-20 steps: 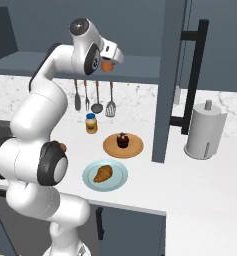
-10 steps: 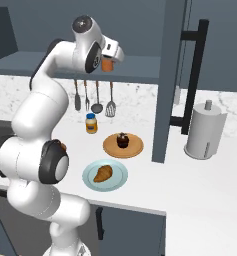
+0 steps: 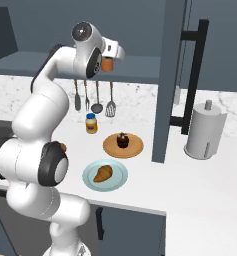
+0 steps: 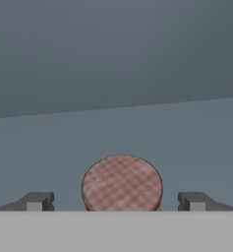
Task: From the different types of pastries on the counter, select a croissant and place it on the cutting board. Then retrieve a jar of jam from the cabinet and place it alongside the croissant on the cutting board.
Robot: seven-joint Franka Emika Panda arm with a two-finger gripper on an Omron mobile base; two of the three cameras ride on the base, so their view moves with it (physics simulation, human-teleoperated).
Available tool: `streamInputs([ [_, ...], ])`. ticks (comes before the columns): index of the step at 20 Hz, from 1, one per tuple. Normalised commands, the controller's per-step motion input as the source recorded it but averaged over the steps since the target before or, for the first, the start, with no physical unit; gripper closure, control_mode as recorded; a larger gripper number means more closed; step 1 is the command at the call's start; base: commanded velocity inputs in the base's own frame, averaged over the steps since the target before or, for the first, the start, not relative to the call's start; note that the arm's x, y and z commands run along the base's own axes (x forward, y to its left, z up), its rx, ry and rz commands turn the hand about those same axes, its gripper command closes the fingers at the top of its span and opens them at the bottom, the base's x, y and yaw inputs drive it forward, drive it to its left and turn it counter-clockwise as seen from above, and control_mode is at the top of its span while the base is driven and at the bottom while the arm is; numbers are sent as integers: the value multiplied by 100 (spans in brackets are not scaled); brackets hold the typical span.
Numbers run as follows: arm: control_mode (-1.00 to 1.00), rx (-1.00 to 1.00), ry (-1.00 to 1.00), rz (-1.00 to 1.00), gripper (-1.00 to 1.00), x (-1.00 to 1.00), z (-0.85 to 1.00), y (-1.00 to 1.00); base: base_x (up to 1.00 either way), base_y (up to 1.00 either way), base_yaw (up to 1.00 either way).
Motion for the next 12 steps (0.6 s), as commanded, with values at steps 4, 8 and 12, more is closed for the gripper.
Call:
streamInputs([
  [4, -100, 0, 0, 1, -100, 0, -6, 0, 0, 0, 0],
  [8, -100, 0, 0, 2, -100, 1, -3, -1, 0, 0, 0],
  [12, -100, 0, 0, 4, -100, 11, -12, -5, 0, 0, 0],
])
